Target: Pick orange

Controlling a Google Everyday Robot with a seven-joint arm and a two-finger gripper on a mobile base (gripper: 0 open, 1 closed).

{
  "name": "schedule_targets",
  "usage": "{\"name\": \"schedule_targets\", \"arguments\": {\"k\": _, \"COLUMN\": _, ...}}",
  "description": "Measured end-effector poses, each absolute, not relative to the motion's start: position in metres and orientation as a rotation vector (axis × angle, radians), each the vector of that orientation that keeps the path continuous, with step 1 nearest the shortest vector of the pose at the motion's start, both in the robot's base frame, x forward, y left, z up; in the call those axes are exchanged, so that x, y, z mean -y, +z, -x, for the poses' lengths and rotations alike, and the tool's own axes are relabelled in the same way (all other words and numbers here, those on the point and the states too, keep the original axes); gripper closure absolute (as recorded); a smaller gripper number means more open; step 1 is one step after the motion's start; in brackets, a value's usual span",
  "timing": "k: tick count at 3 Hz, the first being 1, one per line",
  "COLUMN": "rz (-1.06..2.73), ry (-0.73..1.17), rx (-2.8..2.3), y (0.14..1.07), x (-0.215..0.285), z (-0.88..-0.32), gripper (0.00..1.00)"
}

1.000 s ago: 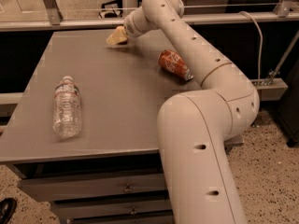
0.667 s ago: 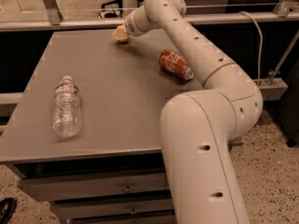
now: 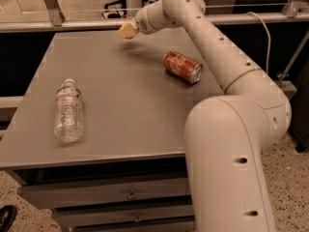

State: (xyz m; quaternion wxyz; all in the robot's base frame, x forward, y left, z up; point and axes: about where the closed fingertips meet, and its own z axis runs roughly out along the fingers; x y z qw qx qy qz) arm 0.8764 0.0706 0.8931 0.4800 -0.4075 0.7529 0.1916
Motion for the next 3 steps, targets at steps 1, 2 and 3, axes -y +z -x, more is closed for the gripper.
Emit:
{"name": "schedule_targets", "arguments": {"k": 1, "rz": 1.050, "ry": 0.673, "rx": -1.677, "y": 0.924, "x": -0.081, "z": -0.835, "gripper": 1.00}}
{"name": "schedule_targets", "arguments": {"k": 2, "rz": 1.088, "ry": 0.863, "rx": -1.531, "y": 0.949, "x": -0.085, "z": -0.792, "gripper": 1.00}}
{"name": "schedule_targets", "arguments": {"k": 3, "rz": 1.094, "ry": 0.908, "rx": -1.496, "y": 0.955, "x": -0.093, "z": -0.783, "gripper": 1.00}}
